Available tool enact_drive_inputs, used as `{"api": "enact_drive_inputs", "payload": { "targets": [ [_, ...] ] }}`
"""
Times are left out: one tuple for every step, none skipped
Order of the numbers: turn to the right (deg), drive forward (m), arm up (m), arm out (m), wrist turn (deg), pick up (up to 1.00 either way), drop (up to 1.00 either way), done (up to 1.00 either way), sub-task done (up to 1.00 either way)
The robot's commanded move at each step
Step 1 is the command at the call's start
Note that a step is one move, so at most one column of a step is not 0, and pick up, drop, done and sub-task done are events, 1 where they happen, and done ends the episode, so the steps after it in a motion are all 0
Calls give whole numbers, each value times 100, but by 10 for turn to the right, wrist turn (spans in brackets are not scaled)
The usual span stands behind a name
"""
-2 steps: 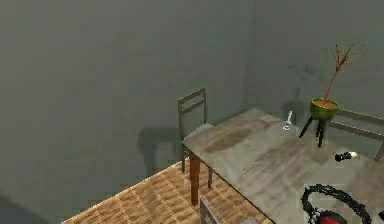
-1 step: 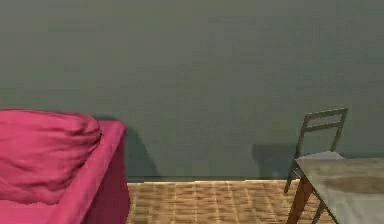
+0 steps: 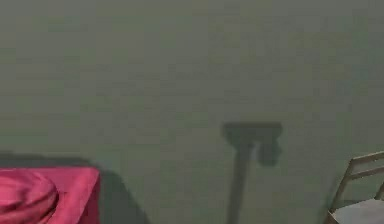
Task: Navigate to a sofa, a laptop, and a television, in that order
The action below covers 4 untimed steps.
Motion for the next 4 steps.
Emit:
{"api": "enact_drive_inputs", "payload": {
  "targets": [
    [450, 0, 0, 0, 0, 0, 0, 0, 0],
    [450, 0, 0, 0, 0, 0, 0, 0, 0],
    [300, 0, 0, 0, 0, 0, 0, 0, 0],
    [0, 0, 0, 0, 0, 0, 0, 0, 100]
  ]
}}
